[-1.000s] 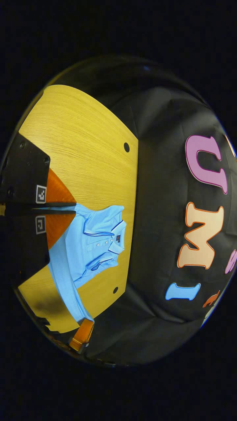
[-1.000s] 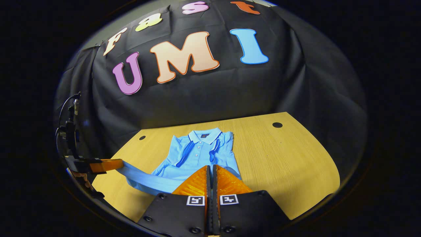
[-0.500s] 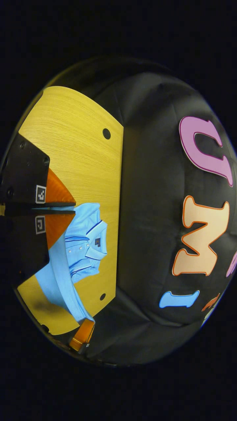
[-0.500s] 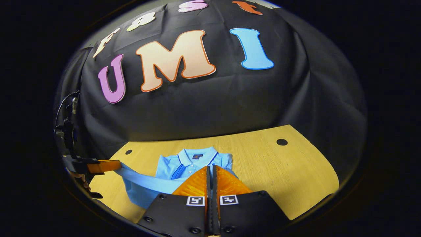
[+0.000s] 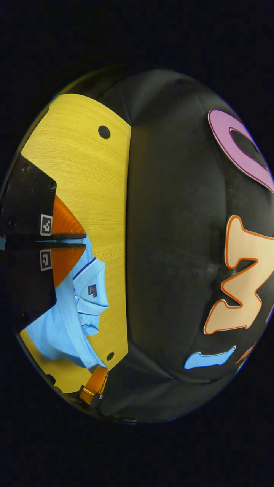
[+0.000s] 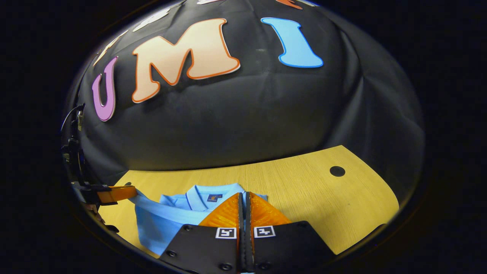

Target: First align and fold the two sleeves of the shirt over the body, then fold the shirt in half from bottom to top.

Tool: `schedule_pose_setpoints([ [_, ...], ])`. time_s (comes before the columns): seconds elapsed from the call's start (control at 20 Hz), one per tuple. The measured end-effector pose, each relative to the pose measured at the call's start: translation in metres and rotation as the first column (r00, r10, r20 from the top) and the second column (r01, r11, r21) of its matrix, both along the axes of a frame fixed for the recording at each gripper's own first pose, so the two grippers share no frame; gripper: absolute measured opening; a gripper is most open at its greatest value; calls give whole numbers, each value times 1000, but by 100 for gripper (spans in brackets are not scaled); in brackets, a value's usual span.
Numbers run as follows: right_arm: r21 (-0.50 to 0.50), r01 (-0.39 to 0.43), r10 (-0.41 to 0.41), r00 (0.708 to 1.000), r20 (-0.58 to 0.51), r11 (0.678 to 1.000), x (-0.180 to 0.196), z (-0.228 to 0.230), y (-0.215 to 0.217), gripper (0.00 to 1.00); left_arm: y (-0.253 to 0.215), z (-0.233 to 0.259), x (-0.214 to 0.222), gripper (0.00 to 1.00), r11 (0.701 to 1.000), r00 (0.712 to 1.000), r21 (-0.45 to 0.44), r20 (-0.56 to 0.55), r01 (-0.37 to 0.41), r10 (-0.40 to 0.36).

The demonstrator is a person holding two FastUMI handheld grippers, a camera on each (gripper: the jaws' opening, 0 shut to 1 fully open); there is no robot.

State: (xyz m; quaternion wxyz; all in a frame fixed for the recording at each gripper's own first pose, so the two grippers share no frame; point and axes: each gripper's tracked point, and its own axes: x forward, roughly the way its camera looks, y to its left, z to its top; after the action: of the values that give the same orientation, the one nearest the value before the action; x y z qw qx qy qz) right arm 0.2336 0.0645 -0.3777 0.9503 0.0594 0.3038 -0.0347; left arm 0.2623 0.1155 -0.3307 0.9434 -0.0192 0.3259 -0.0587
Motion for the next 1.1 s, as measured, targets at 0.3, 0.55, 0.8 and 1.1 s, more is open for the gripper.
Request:
schedule_pose_setpoints([
  [0.3, -8, 39, -39, 998, -40, 999, 26, -41, -12, 2, -10, -27, 28, 0, 998, 998, 26, 1, 55, -55],
  [0.55, -52, -25, 28, 998, 55, 998, 21, 3, 3, 75, -7, 24, 21, 99, 999, 991, 36, 128, 36, -40],
  [0.8, -132, -86, 109, 978, 180, 987, -11, 83, 23, 98, -7, 89, -10, 96, 995, 970, 96, 242, -12, -11],
  [1.1, -128, -92, 130, 933, 335, 987, -64, 188, 27, 98, -19, 168, -80, 95, 992, 929, 117, 371, -52, 5],
])
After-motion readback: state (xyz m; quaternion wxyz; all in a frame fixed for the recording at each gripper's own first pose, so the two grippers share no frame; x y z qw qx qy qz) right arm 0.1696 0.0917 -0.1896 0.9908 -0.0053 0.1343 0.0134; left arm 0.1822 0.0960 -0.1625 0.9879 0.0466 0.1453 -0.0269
